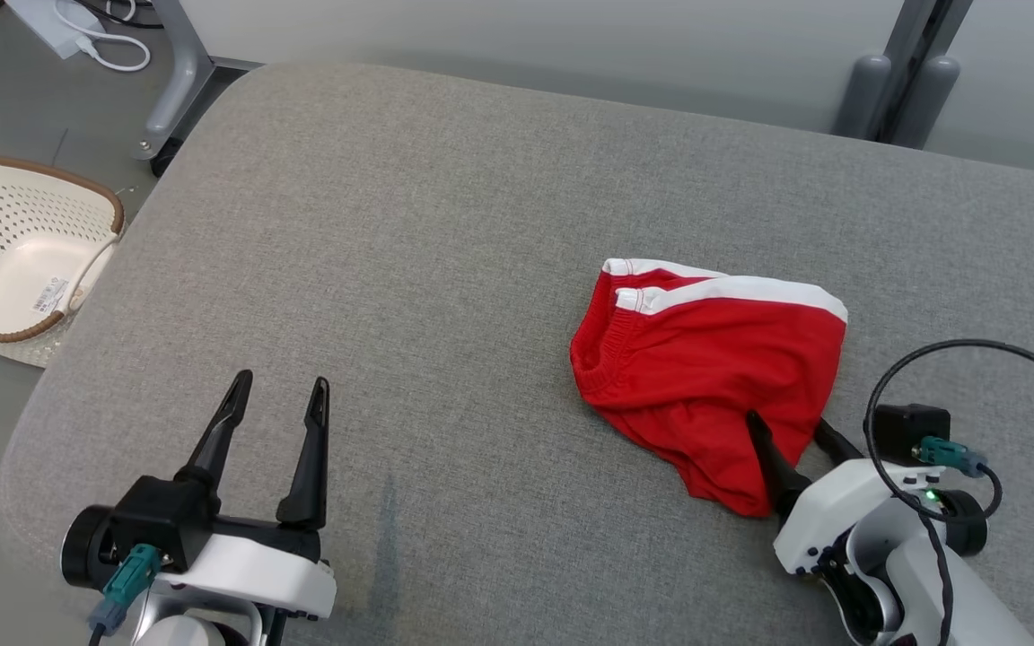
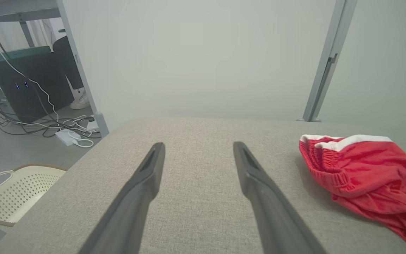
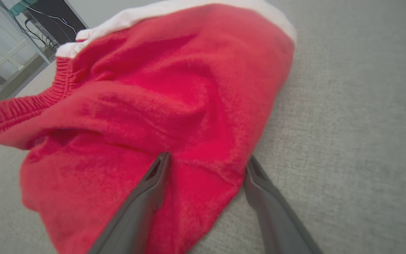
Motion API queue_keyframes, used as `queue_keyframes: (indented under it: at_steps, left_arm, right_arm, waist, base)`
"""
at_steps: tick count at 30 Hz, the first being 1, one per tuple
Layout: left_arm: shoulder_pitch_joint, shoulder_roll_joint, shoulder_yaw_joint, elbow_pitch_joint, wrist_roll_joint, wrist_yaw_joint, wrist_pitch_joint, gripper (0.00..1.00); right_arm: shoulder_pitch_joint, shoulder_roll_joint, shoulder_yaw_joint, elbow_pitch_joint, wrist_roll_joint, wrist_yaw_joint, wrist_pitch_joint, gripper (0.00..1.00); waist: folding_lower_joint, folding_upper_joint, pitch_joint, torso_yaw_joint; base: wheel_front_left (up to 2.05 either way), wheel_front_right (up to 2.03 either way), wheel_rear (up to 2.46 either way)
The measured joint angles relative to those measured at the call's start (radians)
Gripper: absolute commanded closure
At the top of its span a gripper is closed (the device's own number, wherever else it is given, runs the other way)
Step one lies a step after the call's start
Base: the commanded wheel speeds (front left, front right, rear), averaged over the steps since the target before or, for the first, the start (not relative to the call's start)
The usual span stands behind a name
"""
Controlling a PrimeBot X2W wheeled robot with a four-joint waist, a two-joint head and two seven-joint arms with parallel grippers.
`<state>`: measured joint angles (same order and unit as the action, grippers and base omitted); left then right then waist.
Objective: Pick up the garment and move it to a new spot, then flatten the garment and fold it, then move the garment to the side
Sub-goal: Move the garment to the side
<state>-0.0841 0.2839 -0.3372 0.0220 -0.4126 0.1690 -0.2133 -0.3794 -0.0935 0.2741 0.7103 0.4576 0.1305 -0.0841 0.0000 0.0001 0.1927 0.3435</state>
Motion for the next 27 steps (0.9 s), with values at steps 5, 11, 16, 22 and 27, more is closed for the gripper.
queue_keyframes:
  at_steps: [5, 11, 16, 22, 27]
  left_arm:
    - [-0.009, -0.007, 0.000, 0.017, -0.001, -0.002, -0.009, 0.00]
    - [-0.022, -0.011, 0.002, 0.034, -0.002, -0.006, -0.021, 0.00]
    - [-0.021, -0.007, 0.001, 0.048, -0.003, -0.009, -0.025, 0.00]
    - [-0.002, 0.012, 0.003, 0.048, -0.003, -0.008, -0.023, 0.00]
    - [0.013, 0.027, 0.003, 0.026, -0.003, -0.003, -0.008, 0.00]
  right_arm:
    - [-0.040, 0.000, 0.036, 0.037, 0.033, -0.001, 0.002, 0.58]
    - [-0.063, -0.010, 0.106, 0.049, 0.084, -0.001, -0.012, 1.00]
    - [-0.052, -0.031, 0.169, 0.027, 0.128, -0.001, -0.032, 1.00]
    - [0.000, -0.081, 0.246, -0.024, 0.160, -0.001, -0.054, 1.00]
    - [0.042, -0.152, 0.326, -0.086, 0.158, 0.000, -0.034, 1.00]
  waist:
    - [0.0000, 0.0000, 0.010, -0.001]
    - [0.0000, 0.0000, 0.007, -0.011]
    - [0.0000, 0.0000, -0.013, -0.040]
    - [0.0000, 0.0000, -0.050, -0.104]
    - [0.0000, 0.0000, -0.076, -0.189]
  base:
    - [0.00, 0.00, 0.00]
    - [0.00, 0.00, 0.00]
    - [0.00, 0.00, 0.00]
    - [0.00, 0.00, 0.00]
    - [0.00, 0.00, 0.00]
